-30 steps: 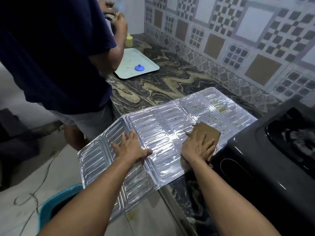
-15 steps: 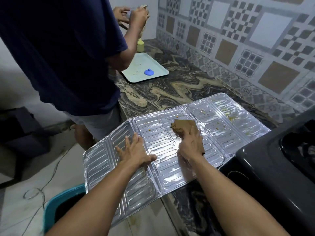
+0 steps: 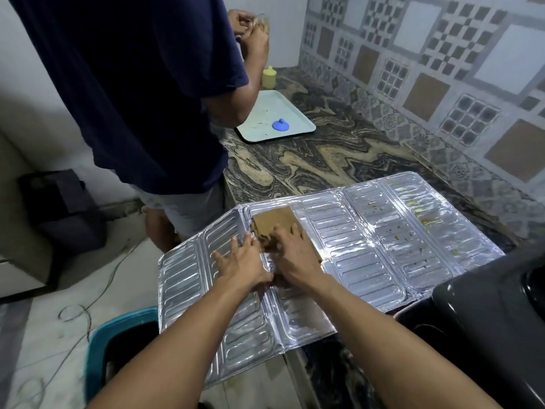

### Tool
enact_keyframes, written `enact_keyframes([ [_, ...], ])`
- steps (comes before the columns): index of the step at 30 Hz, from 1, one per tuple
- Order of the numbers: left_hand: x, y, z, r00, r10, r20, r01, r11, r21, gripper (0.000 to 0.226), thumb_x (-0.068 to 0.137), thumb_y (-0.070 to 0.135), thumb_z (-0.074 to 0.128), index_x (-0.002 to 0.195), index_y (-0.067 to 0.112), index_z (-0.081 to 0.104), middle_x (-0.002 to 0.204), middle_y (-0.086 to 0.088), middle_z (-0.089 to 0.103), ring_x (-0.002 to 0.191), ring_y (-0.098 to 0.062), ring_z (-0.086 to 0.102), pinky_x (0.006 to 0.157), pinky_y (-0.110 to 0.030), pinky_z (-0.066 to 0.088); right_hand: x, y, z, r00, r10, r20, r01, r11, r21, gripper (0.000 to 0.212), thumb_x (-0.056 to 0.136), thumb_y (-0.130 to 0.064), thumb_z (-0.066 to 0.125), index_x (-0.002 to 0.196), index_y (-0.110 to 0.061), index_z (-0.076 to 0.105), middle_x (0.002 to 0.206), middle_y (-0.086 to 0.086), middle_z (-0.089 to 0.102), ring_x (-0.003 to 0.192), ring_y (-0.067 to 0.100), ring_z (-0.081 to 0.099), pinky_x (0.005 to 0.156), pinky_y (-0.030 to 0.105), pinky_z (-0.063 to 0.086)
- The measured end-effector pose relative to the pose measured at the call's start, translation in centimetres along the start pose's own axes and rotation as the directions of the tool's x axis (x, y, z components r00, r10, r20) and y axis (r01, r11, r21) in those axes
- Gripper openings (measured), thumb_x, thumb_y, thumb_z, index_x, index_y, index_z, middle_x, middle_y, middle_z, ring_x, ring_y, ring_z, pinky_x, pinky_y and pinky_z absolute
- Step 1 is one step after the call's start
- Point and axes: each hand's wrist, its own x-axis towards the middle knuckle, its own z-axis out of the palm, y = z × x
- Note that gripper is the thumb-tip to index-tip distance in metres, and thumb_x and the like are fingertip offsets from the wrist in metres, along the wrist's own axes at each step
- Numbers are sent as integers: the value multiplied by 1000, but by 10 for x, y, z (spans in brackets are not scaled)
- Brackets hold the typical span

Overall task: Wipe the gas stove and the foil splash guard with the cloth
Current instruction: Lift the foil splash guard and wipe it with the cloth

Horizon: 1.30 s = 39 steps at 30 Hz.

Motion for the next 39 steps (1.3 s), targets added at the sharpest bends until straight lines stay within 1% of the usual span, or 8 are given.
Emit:
enact_keyframes([
  [3,-2,1,-2,1000,-13,8,13,1000,2,117,65,72,67,155,22,11,163,-1,-7,150,-31,0,111,-71,9,18,16,1,992,-70,100,81,991,-111,53,93,-20,50,143,-29,36,157,1,28,146,32,18,119,49,11],
  [5,-5,1,-4,1000,-21,22,22,999,-30,117,66,71,67,155,23,9,163,-1,-8,149,-32,-1,112,-70,7,36,31,-5,993,-70,91,85,981,-177,53,94,-21,49,144,-31,35,156,2,29,143,28,21,115,48,19],
  [12,-10,0,-8,999,-26,32,29,996,-86,113,69,66,69,155,23,10,163,-1,-7,150,-31,0,113,-68,12,78,54,-29,973,228,34,-222,966,-134,49,89,-27,48,138,-28,45,144,13,42,132,40,32,109,49,26],
  [18,-10,3,-9,999,-33,36,37,995,-90,113,68,62,73,154,22,12,164,0,-5,150,-28,3,114,-67,12,69,5,-10,976,-46,214,94,972,-217,61,94,-26,52,148,-39,26,160,-3,21,145,42,13,118,56,8],
  [24,-10,4,-11,997,-61,47,64,996,-66,117,69,62,73,155,19,8,164,3,-4,150,-28,6,114,-65,16,68,0,-4,948,-173,266,226,956,-185,52,97,-35,45,147,-40,31,159,-7,24,146,34,15,117,51,15],
  [28,-15,5,-13,995,-72,75,78,993,-85,116,68,66,71,156,21,8,163,4,-6,150,-29,6,114,-65,14,81,30,-20,979,-38,202,82,974,-213,62,91,-10,44,143,-42,36,157,-6,29,143,34,22,114,49,22],
  [32,-15,6,-16,995,-64,70,70,994,-88,115,69,66,70,155,21,8,164,3,-5,150,-31,6,114,-65,14,75,65,-36,989,150,3,-145,960,-239,42,92,-21,47,131,-38,49,140,3,49,125,39,39,99,45,34],
  [39,-14,3,-14,997,-46,67,52,995,-82,116,69,67,70,155,21,7,163,1,-6,149,-32,7,112,-68,14,66,80,-43,875,477,-87,-484,859,-167,44,91,-12,45,131,-30,47,141,9,44,136,46,27,111,60,23],
])
